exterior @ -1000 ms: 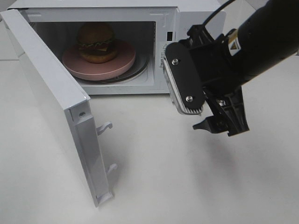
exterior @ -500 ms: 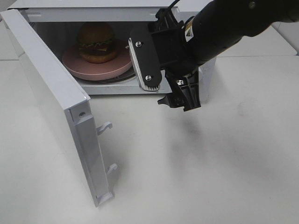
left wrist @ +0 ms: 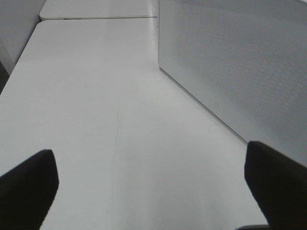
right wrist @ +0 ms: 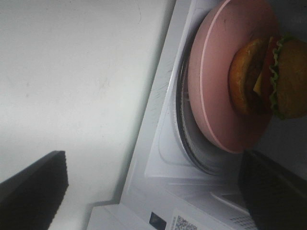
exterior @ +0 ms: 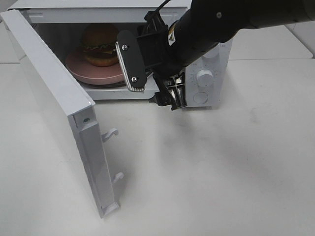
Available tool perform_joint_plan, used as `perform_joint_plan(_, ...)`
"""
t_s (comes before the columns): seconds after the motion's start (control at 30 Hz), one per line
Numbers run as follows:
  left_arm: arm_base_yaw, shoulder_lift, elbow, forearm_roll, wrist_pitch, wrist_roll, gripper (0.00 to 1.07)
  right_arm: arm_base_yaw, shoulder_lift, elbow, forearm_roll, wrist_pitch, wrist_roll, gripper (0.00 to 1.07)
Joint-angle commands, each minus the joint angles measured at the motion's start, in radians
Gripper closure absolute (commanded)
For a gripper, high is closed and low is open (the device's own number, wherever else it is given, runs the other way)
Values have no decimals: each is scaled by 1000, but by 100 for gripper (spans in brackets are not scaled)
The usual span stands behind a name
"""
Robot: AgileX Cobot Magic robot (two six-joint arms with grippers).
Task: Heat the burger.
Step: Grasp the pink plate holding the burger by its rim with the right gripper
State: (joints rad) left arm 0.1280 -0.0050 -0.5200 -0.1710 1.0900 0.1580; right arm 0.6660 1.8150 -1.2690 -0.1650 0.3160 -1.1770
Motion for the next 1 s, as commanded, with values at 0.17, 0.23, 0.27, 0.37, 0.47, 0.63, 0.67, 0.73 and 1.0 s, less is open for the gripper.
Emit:
perform_joint_plan(0.17, -4, -17, 3, -2, -16, -7, 8, 4, 87, -93, -18, -7, 32, 17)
perform_joint_plan(0.23, -4, -17, 3, -2, -16, -7, 8, 4, 130, -135, -47, -3, 72, 18)
perform_joint_plan(0.27, -4, -17, 3, -2, -16, -7, 8, 4, 130, -135, -47, -3, 72, 18)
perform_joint_plan(0.37, -4, -17, 3, -2, -16, -7, 8, 4, 160, -174, -59, 17, 87, 19)
perform_joint_plan(0.47, -4, -17, 3, -2, -16, -7, 8, 4, 191, -217, -63, 35, 97, 20)
perform_joint_plan(0.63, -4, -17, 3, -2, -16, -7, 8, 8, 254, -289, -63, 52, 99, 20)
perform_joint_plan(0.67, -4, -17, 3, -2, -16, -7, 8, 14, 278, -314, -63, 60, 102, 21)
perform_joint_plan(0.73, -4, -17, 3, -2, -16, -7, 8, 14, 292, -329, -63, 61, 102, 21)
perform_joint_plan(1.0, -4, -17, 3, -2, -16, -7, 8, 12, 405, -463, -77, 81, 134, 23)
